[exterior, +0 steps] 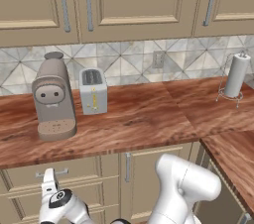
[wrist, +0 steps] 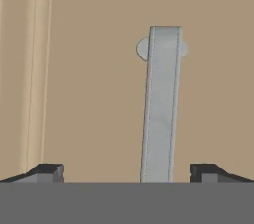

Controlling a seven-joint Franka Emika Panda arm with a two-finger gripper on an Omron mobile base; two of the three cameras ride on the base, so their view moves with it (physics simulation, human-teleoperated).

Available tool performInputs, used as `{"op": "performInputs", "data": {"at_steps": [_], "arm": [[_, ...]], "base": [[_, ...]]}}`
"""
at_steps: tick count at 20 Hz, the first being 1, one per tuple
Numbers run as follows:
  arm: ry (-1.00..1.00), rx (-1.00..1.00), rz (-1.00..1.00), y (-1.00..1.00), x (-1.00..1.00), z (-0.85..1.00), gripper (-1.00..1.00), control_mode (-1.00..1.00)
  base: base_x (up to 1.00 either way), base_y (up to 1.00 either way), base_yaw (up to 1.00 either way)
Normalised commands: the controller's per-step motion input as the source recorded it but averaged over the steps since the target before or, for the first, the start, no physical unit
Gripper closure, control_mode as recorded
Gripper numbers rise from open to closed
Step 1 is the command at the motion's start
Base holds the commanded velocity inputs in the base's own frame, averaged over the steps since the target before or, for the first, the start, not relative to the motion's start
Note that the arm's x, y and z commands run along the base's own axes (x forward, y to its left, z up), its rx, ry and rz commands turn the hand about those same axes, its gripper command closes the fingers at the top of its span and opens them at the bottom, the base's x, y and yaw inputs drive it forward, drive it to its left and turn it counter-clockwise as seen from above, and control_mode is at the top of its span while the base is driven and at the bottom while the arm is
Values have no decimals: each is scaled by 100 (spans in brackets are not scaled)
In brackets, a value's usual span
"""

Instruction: Take the pizza cutter from the drawer on the left and place it on the dining counter for cutting.

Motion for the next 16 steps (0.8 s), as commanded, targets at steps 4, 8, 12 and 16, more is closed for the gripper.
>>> {"op": "performInputs", "data": {"at_steps": [4,8,12,16], "arm": [[-9,0,0,0,20,-25,-100,-100],[-12,0,0,0,5,-16,-100,-100],[-9,0,0,0,0,-7,-100,-100],[-11,0,0,0,0,-10,-100,-100]], "base": [[0,0,0],[0,0,0],[0,0,0],[0,0,0]]}}
